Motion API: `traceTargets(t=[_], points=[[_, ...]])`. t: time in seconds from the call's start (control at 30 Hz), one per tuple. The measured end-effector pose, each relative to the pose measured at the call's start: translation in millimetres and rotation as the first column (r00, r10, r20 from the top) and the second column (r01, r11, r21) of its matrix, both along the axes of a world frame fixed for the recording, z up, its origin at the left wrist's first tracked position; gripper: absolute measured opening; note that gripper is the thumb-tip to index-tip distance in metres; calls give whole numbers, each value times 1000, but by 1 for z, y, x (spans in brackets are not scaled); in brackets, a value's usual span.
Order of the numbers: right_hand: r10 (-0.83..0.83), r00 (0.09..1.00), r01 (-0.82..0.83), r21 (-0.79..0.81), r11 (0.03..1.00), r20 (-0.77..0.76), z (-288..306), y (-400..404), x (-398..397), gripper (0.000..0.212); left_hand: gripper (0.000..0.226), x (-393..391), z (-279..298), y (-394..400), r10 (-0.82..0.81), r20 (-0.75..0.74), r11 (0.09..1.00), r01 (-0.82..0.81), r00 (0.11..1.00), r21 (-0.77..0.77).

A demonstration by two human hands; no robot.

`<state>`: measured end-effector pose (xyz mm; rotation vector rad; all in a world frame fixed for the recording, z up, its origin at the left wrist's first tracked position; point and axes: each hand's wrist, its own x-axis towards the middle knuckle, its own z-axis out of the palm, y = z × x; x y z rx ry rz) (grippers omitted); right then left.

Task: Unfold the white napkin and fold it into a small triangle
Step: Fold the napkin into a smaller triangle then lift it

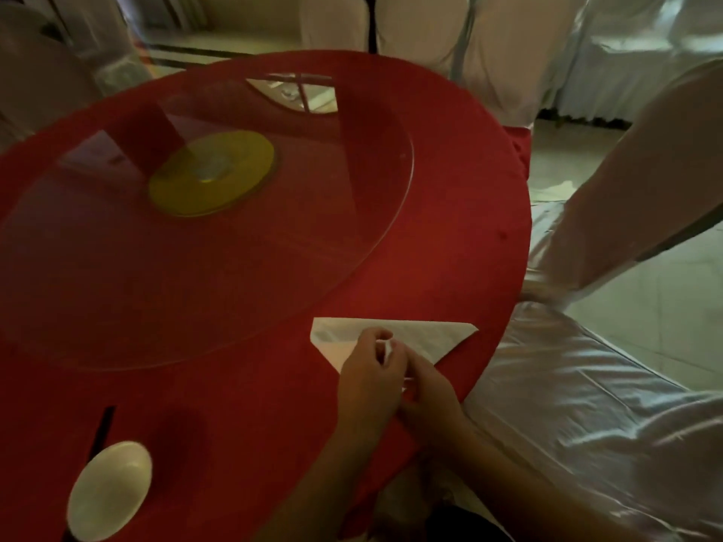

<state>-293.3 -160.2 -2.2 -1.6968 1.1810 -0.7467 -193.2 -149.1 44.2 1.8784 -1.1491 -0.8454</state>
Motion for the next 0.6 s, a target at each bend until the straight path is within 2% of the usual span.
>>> traceTargets(t=[0.03, 0.1, 0.2, 0.3, 0.37, 0.43, 0.6], points=[[-49, 998, 49, 5, 999, 47, 2, -10, -5, 43, 9, -7, 0, -11, -35, 4, 999, 35, 999, 13], [-97, 992, 95, 26, 995, 80, 2, -31, -19, 32, 21, -21, -4, -30, -101, 17, 994, 101, 995, 38], [-122, 989, 108, 148, 983, 86, -12, -60, -39, 21, 39, -35, -18, -39, -143, 66, 990, 142, 988, 10], [-201, 979, 182, 268, 946, 45, -31, -84, -51, 16, 27, -34, -43, -25, -142, 298, 976, 184, 944, -117], [-225, 974, 225, 270, 936, -30, -44, -96, -57, 15, 36, -21, -66, -13, -126, 494, 981, 183, 860, -68], [-259, 963, 269, 259, 928, -72, -53, -102, -63, 11, 43, -6, -82, -10, -109, 621, 988, 155, 776, -20], [-250, 959, 276, 251, 928, -130, -63, -113, -71, 14, 66, 23, -102, -24, -259, 705, 964, 131, 660, 231]])
